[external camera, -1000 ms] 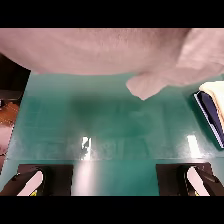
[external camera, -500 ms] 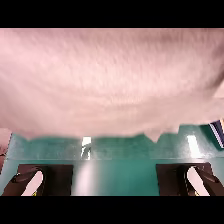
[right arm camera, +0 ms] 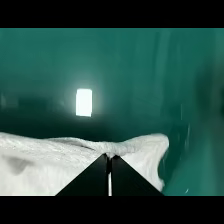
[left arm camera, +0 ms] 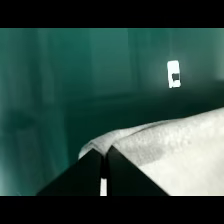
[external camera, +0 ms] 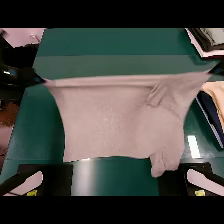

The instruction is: Fold the shirts.

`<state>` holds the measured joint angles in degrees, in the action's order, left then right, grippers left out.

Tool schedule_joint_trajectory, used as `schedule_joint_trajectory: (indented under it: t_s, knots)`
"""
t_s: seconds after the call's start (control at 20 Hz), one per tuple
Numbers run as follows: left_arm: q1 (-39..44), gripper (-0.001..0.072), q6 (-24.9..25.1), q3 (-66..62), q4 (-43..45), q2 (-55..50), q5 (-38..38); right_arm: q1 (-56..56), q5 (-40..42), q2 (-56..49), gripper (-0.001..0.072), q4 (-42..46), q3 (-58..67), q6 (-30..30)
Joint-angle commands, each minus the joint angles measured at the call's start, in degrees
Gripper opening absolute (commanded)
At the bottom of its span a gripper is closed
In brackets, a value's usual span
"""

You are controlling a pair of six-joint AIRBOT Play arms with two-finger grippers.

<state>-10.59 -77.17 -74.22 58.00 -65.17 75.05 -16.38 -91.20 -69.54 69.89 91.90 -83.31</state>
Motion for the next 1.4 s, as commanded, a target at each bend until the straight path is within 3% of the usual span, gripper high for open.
schedule_joint_trajectory:
  t_s: [0.0, 0.25, 0.45, 0.6, 0.9, 1.35]
  knots:
    - [2.89, 0.0023, 4.48, 3.74, -1.53, -10.73, -10.45, 5.46, 7.34, -10.21, 0.0009, 2.29, -5.88, -0.26]
    - [4.79, 0.0023, 5.6, 3.72, -2.95, -15.5, -33.77, 8.15, 22.75, -20.68, 0.0009, 2.16, -1.22, -1.31]
    - [4.79, 0.0023, 7.08, 2.69, -3.02, -15.67, -40.54, 8.15, 28.96, -24.61, 0.0009, 2.36, 3.85, -1.36]
    - [4.79, 0.0024, 10.1, 2.43, -2.89, -15.96, -37.81, 8.17, 30.18, -24.59, 0.0009, 3.96, 3.78, -1.29]
    - [4.79, 0.0023, 12.7, 3.06, 3.72, -16.02, -22.14, 8.17, 24.37, -19.67, 0.0009, 6.91, -6.95, -1.27]
    - [4.79, 0.0024, 12.68, 13.53, 4.83, -16.02, -25.75, 8.15, 30.84, -11.37, 0.0012, 6.12, -26.99, -1.31]
